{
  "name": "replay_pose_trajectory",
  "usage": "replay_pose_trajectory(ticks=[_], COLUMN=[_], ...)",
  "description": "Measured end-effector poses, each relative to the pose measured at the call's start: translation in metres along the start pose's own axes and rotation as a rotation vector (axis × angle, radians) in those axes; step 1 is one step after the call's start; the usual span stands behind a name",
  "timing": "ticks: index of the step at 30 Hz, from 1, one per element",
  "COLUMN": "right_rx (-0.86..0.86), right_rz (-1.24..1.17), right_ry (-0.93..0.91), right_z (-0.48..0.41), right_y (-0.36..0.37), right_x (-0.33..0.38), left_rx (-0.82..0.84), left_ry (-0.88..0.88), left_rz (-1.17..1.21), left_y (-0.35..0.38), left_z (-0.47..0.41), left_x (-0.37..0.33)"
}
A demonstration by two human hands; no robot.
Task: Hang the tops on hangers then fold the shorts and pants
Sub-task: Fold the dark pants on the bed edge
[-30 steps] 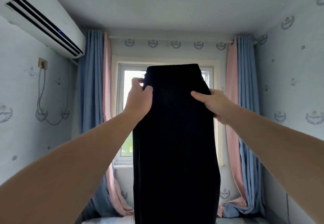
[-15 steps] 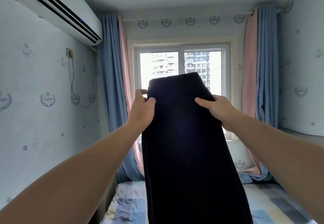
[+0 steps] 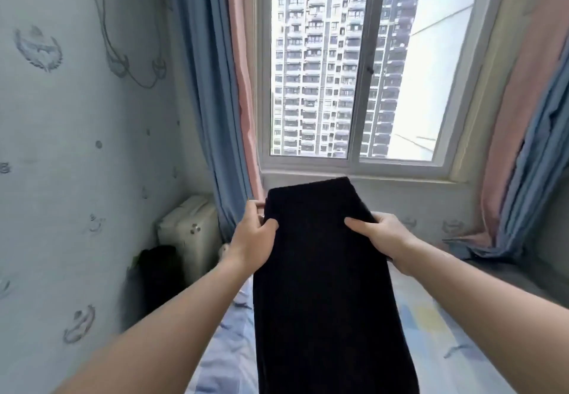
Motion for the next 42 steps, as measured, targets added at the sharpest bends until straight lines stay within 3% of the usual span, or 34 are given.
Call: replay_pose_trajectory(ticks=[6, 11, 17, 20, 23, 27, 33, 42], right_rx=[0.004, -0.026, -0.138, -0.187, -0.079, 0.075, 0.239, 0.291], right_rz=[0.136, 0.203, 0.297, 0.310, 0.329, 0.389, 0.566, 0.461], right_ry=[0.245, 0.285, 0.271, 0.359, 0.482, 0.447, 0.439, 0.648], right_z=[-0.159, -0.278, -0.401, -0.416, -0.378, -0.305, -0.212, -0.070], right_y=[0.125, 0.206, 0.279, 0.304, 0.322, 0.326, 0.301, 0.245], right_x=[-0.160, -0.281, -0.391, -0.440, -0.501, -0.543, -0.574, -0.629], left_rx=[0.056, 0.028, -0.056, 0.010, 0.140, 0.203, 0.280, 0.298], left_ry=[-0.267, -0.329, -0.440, -0.550, -0.592, -0.568, -0.556, -0.752], left_rz=[-0.077, -0.119, -0.236, -0.416, -0.493, -0.446, -0.421, -0.405], left_y=[0.009, 0.028, 0.039, 0.043, 0.061, 0.083, 0.107, 0.144], left_z=[-0.047, -0.074, -0.100, -0.076, -0.011, 0.069, 0.187, 0.388], left_x=[0.260, 0.440, 0.609, 0.664, 0.692, 0.692, 0.641, 0.559])
Point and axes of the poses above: each hand's wrist, its own z-axis away from the middle knuckle, its own y-axis out of the palm, x = y × z, the point moved 6 cm from there along -z, towards the middle knuckle, and after that the axes turned 10 degrees about y, right-handed, at the moved point
